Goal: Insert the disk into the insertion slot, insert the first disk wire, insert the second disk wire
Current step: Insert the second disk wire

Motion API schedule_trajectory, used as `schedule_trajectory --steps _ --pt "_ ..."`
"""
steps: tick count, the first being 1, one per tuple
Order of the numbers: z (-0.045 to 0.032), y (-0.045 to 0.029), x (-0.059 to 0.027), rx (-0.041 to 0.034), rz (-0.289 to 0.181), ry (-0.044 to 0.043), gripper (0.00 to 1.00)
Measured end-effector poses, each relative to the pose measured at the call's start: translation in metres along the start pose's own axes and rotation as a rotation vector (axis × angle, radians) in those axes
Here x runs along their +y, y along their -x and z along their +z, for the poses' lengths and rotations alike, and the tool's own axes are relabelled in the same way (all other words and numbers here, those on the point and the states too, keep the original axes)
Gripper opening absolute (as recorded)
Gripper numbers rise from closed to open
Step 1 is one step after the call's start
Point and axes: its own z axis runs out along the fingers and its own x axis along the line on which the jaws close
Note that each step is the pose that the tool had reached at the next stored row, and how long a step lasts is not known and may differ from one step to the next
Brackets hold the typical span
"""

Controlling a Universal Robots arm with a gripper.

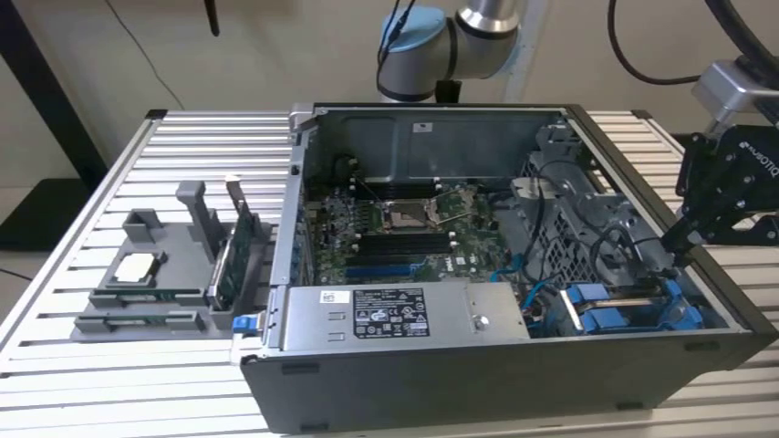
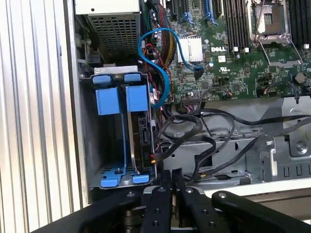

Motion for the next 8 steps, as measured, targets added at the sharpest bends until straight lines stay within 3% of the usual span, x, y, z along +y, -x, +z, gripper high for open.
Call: schedule_trajectory --steps 8 --pt "-0.0019 -0.0003 -0.0016 0.0002 0.0 0.0008 0.17"
